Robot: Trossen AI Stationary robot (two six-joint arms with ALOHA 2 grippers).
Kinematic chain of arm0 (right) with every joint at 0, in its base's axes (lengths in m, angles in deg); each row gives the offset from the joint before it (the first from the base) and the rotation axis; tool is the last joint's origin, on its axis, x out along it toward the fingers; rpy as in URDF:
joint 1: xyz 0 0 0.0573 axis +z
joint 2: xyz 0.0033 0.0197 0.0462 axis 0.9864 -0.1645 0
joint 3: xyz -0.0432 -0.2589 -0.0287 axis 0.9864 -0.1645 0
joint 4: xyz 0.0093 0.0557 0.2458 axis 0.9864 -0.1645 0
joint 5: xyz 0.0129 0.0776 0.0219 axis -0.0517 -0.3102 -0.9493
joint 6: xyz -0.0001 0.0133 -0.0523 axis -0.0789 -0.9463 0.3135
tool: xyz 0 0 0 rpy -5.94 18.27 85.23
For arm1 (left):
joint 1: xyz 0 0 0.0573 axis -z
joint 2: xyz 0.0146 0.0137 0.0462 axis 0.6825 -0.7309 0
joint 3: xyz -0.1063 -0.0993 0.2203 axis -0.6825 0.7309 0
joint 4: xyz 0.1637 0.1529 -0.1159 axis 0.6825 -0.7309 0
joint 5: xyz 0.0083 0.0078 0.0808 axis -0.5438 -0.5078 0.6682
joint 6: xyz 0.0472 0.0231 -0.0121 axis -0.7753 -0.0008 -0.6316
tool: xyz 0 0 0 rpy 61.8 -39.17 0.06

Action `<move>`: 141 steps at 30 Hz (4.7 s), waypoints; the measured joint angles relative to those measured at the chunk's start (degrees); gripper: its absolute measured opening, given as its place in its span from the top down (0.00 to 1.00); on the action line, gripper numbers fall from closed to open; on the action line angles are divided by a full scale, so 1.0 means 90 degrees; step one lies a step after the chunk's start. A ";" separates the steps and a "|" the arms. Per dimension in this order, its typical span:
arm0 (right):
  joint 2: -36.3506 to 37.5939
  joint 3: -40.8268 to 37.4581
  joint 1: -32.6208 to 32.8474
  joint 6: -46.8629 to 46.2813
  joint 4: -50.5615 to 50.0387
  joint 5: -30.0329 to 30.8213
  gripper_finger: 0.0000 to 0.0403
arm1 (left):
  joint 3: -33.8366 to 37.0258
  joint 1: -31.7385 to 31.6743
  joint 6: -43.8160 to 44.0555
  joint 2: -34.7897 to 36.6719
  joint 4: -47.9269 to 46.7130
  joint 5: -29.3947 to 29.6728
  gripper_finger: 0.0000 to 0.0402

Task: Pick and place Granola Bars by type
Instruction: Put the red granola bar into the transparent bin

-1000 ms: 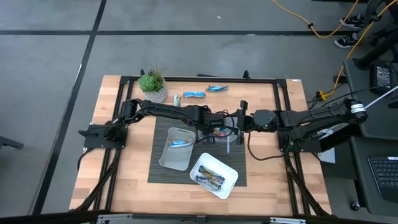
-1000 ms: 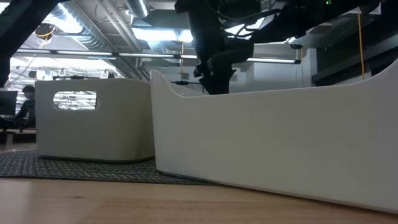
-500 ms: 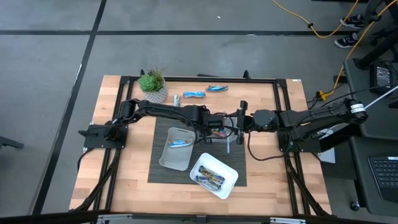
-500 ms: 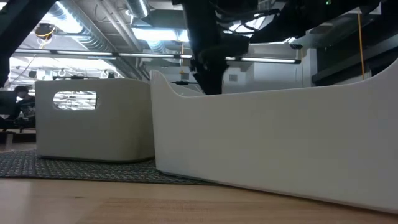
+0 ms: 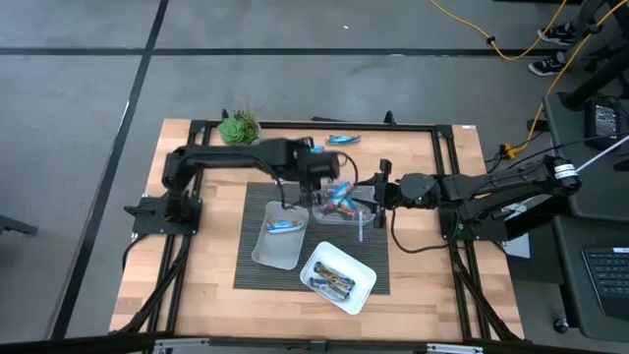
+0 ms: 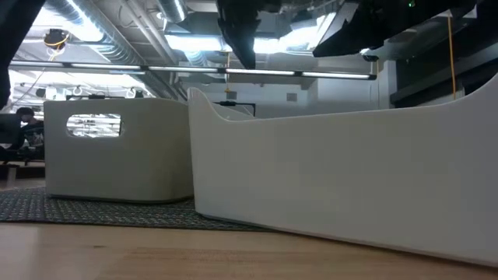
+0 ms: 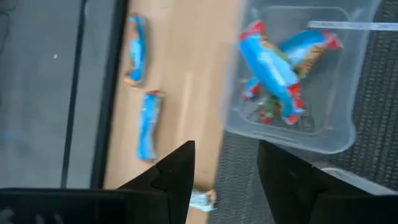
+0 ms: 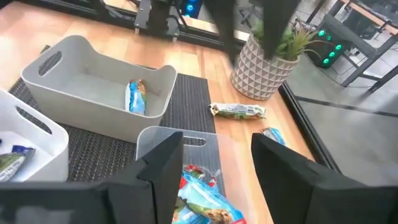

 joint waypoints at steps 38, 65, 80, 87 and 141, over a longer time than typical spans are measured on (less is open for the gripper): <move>0.0000 0.0000 0.0000 0.0523 0.0625 0.0033 0.52 | 0.0012 -0.3481 -0.2814 -0.0978 0.0705 -0.2424 0.54; 0.0000 0.0000 0.0002 0.0547 0.0623 0.0033 0.52 | 0.0074 -0.3680 -0.3529 -0.2474 0.0817 -0.2719 0.36; 0.0000 0.0000 0.0002 0.0550 0.0654 0.0036 0.52 | 0.0943 -0.3774 -0.3769 -0.2436 0.1244 -0.2702 0.37; 0.0002 0.0000 0.0000 0.0550 0.0661 0.0036 0.52 | 0.1107 -0.3773 -0.3698 -0.2418 0.1458 -0.2663 0.44; 0.0000 0.0000 0.0002 0.0550 0.0654 0.0038 0.52 | 0.1141 -0.2575 -0.2759 0.1608 0.0322 -0.4905 0.93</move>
